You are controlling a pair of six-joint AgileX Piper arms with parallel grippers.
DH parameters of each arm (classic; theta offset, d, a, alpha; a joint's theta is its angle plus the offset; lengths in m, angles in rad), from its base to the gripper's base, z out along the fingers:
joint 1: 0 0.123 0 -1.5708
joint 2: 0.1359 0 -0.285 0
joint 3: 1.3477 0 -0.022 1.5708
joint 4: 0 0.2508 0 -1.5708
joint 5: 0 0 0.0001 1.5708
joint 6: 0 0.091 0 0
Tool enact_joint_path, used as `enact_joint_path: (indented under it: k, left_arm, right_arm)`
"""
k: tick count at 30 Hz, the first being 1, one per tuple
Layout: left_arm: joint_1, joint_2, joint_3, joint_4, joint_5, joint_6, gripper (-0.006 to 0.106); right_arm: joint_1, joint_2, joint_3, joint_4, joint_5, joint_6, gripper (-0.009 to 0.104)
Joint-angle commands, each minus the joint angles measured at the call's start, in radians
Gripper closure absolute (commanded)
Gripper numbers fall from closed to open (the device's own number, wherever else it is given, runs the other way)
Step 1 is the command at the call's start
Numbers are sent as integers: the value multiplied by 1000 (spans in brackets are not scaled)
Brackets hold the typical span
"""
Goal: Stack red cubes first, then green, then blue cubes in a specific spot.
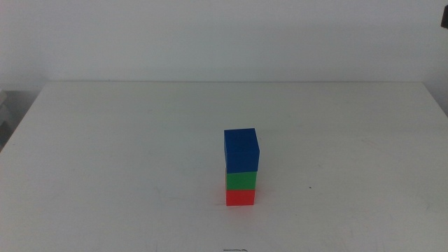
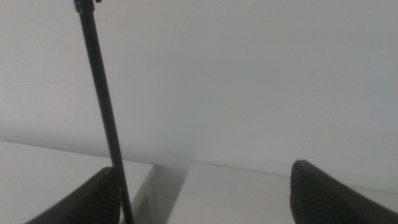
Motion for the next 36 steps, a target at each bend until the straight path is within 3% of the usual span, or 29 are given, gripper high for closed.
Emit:
enact_joint_path:
  k: [1, 6, 10, 15, 21, 27, 36]
  left_arm:
    - [-2, 9, 9, -37, -86, -6, 7]
    - [-6, -34, 141, -137, -139, -6, 7]
    - [-67, -99, 299, -99, -226, -6, 7]
    - [-164, -228, 487, -68, -303, -6, 7]
    - [-180, -461, 726, -75, -335, -6, 7]
    - [-180, -620, 898, -76, -335, -6, 7]
    - [-180, -694, 1061, -78, -359, -6, 7]
  right_arm:
    - [-7, -15, -20, -26, -73, -13, 15]
    - [-7, -71, 72, -45, -157, -13, 15]
    - [-7, -151, 272, -29, -358, -13, 15]
    - [-22, -316, 529, -37, -462, -13, 15]
    - [-169, -609, 834, -34, -598, -13, 15]
    - [-291, -876, 1026, -34, -599, -13, 15]
    - [-302, -1047, 1202, -64, -593, -13, 15]
